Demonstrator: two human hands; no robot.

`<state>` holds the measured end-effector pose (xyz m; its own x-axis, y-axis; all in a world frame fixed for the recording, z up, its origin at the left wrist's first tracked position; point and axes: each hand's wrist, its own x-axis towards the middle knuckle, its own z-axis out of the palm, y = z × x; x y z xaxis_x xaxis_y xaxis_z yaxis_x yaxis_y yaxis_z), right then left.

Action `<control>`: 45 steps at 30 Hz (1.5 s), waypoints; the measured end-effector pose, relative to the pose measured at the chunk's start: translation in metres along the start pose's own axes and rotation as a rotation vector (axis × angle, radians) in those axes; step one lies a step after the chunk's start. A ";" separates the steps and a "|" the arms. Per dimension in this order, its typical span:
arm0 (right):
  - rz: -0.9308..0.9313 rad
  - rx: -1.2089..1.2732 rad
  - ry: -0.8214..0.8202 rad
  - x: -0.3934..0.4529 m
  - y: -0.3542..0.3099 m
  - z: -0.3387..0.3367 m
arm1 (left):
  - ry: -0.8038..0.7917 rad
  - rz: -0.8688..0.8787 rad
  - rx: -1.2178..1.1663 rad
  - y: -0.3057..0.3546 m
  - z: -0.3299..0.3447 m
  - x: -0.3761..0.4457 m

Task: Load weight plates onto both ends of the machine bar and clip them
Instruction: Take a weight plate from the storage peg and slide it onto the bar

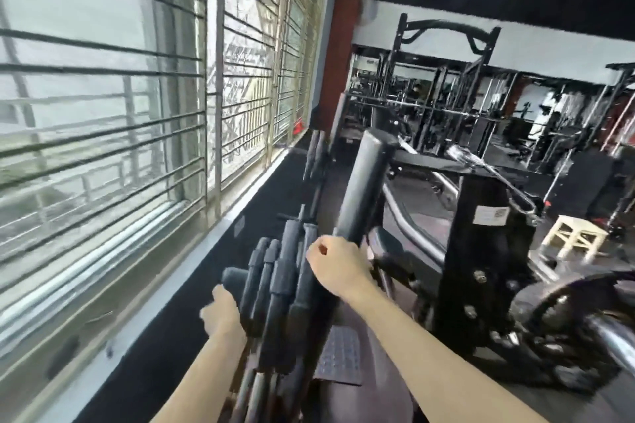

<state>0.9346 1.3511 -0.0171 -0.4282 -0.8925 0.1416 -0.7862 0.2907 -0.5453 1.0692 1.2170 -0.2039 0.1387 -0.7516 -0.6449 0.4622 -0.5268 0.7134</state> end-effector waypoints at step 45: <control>0.081 0.310 -0.175 0.109 -0.138 0.129 | -0.136 -0.028 -0.028 0.122 -0.007 0.086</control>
<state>1.0537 1.1691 -0.0333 -0.3799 -0.9241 -0.0410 -0.5692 0.2685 -0.7771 1.1431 1.0912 -0.1740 0.0060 -0.7845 -0.6201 0.4889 -0.5386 0.6862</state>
